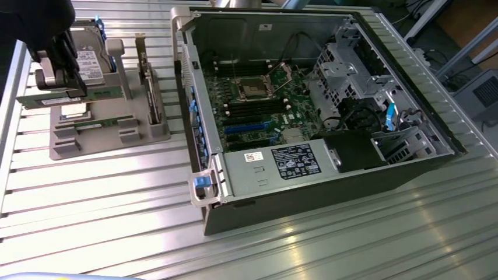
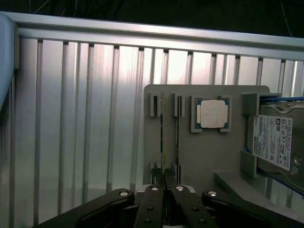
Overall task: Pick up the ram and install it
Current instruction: 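Pick up the ram and move it above insertion slot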
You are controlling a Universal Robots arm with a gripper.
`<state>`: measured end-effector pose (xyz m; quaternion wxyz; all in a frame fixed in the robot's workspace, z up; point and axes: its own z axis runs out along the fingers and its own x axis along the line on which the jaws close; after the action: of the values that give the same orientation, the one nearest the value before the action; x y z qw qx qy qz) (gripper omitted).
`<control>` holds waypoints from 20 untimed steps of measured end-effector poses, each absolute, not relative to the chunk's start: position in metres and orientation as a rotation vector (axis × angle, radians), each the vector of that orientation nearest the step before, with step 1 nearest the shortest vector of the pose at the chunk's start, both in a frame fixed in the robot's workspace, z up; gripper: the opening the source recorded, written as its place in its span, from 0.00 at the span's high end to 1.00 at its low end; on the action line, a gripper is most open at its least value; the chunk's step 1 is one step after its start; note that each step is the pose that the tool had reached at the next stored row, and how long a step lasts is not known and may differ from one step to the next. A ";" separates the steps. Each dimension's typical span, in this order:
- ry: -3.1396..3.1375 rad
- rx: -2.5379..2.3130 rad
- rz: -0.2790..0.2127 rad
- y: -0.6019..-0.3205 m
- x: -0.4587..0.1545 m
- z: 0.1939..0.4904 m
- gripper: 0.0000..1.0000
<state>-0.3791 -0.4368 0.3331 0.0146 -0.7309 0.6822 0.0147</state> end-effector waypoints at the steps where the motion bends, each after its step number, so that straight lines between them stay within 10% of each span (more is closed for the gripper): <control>1: 2.124 -2.275 0.046 -0.437 -0.379 0.334 0.88; 20: 2.124 -2.275 0.046 -0.437 -0.379 0.362 0.88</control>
<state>-0.3791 -0.4368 0.3615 0.0145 -0.7309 0.6822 0.0147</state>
